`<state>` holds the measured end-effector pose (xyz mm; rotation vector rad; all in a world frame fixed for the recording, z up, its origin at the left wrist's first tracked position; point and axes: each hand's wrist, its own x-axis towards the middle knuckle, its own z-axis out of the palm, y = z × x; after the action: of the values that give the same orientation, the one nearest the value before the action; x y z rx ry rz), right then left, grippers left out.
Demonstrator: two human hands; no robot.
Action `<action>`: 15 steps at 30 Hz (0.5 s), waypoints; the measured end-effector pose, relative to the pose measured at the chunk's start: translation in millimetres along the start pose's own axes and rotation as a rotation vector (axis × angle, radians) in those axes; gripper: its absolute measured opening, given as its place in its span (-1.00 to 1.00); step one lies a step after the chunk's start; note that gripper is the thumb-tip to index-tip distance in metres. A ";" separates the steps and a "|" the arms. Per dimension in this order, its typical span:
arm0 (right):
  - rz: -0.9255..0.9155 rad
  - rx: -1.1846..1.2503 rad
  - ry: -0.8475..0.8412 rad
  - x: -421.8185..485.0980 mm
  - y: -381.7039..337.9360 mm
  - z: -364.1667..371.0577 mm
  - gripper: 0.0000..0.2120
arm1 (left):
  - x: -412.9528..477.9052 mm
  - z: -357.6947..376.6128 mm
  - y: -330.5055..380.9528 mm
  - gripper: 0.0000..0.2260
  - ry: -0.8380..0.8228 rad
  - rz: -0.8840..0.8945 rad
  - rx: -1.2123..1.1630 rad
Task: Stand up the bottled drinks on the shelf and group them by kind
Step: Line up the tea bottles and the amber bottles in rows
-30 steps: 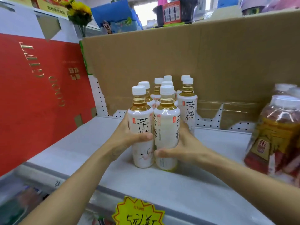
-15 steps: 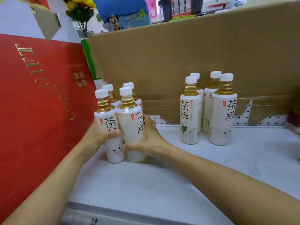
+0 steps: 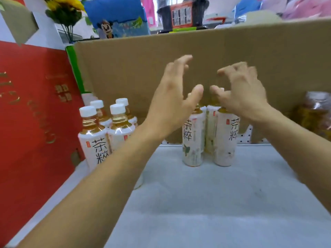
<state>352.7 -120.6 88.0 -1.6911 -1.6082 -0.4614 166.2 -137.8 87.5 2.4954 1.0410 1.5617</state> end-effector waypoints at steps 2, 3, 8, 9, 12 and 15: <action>0.054 -0.159 -0.288 5.5 12.5 3.1 -0.55 | 24.4 37.0 -15.0 -0.42 -0.265 -0.238 -0.029; 0.046 -0.174 -0.356 4.9 17.5 5.7 -0.59 | 30.6 47.7 -22.3 -0.47 -0.356 -0.331 -0.048; 0.052 -0.040 -0.352 4.6 41.9 -2.7 -0.77 | 34.2 50.6 -38.1 -0.73 -0.363 -0.369 0.050; 0.070 -0.035 -0.356 5.2 47.4 -5.7 -0.77 | 33.1 47.3 -40.8 -0.74 -0.328 -0.381 0.115; 0.080 -0.112 -0.344 10.9 63.9 -10.3 -0.77 | 33.0 35.4 -51.3 -0.74 -0.250 -0.436 0.339; 0.105 -0.206 -0.357 18.7 73.4 -14.0 -0.81 | 38.7 25.8 -66.4 -0.72 -0.239 -0.523 0.476</action>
<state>429.3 -112.9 90.9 -2.0954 -1.7561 -0.2910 163.0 -57.0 82.1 2.2753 1.9914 0.9249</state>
